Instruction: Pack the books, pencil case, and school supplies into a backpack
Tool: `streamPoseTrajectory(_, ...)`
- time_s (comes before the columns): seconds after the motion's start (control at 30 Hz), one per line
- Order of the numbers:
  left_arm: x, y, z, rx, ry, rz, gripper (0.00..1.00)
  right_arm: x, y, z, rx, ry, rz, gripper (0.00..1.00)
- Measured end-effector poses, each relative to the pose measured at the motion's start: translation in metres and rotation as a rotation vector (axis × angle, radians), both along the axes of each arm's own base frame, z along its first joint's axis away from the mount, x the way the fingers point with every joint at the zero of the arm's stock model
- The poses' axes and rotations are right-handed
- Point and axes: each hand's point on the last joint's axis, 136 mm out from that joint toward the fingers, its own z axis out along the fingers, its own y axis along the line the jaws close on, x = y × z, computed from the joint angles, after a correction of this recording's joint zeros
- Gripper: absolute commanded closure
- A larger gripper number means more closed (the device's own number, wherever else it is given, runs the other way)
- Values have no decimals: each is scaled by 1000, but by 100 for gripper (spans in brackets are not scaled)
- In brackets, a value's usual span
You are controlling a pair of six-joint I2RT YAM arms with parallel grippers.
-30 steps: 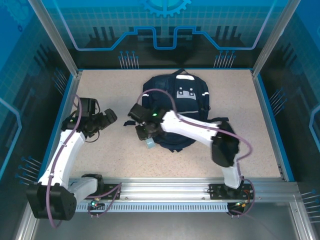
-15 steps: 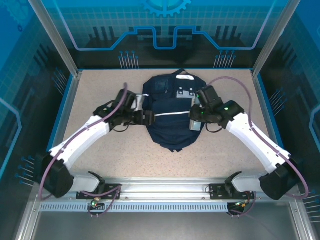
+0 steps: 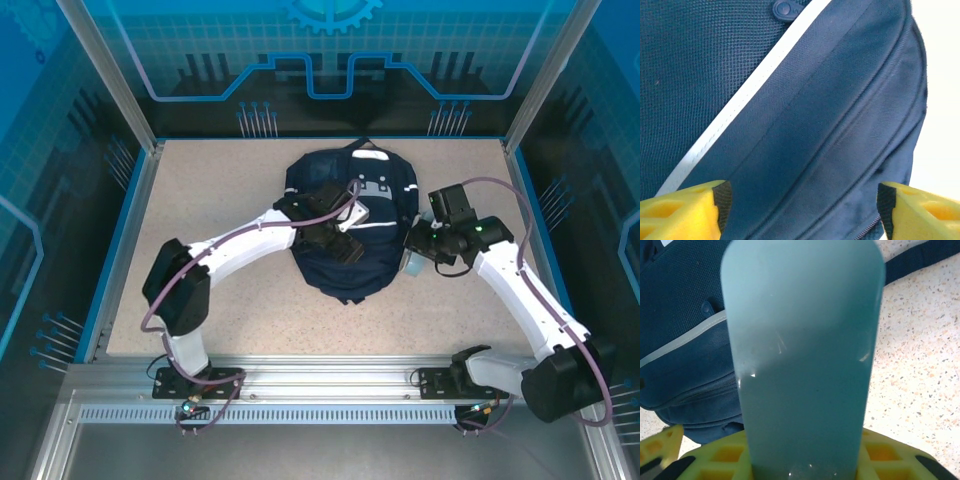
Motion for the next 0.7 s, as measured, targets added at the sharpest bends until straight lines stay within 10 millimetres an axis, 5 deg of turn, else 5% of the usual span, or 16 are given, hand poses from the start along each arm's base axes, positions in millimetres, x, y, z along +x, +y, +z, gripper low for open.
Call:
streamPoseTrajectory(0.27, 17, 3, -19, 129, -25, -36, 35, 0, 4, 3, 36, -8, -6, 69)
streamPoseTrajectory(0.7, 45, 4, 9, 177, -188, -26, 82, -3, 11, 2, 97, -8, -10, 69)
